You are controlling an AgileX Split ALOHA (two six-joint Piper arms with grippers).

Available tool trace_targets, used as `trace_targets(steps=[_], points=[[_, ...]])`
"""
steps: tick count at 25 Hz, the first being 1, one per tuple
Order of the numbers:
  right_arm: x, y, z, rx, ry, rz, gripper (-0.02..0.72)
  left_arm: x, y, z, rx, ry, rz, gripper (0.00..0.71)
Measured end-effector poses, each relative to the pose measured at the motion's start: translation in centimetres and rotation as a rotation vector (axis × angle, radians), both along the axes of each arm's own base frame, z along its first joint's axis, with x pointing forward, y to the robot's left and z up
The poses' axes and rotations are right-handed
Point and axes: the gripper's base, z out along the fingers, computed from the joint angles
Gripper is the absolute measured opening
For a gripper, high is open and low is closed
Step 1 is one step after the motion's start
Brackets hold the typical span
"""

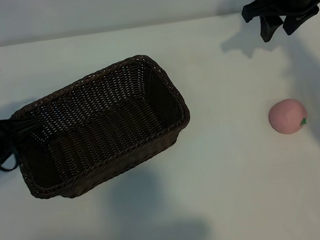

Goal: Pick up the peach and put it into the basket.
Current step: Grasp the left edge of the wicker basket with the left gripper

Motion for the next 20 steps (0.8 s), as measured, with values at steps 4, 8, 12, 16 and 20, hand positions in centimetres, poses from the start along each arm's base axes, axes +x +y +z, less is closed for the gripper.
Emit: trace_targets(steps=[4,8,12,16,20], points=[[0.0,0.0,0.0,0.000,0.000,0.000,0.465,1.4,-0.1,-1.9,-0.057,0.012,0.042,0.531],[0.0,0.0,0.0,-0.001,0.000,0.000,0.465,2.4,0.6,-4.1,-0.085,0.071,0.096,0.531],[0.0,0.0,0.0,-0.002,-0.001,0.000,0.465,2.8,0.7,-5.5,-0.095,0.121,0.097,0.531],[0.0,0.0,0.0,-0.002,-0.002,0.000,0.465,3.1,0.6,-5.8,-0.112,0.101,0.102,0.503],[0.0,0.0,0.0,-0.002,-0.002,0.000,0.465,3.2,0.6,-5.8,-0.115,0.091,0.104,0.297]])
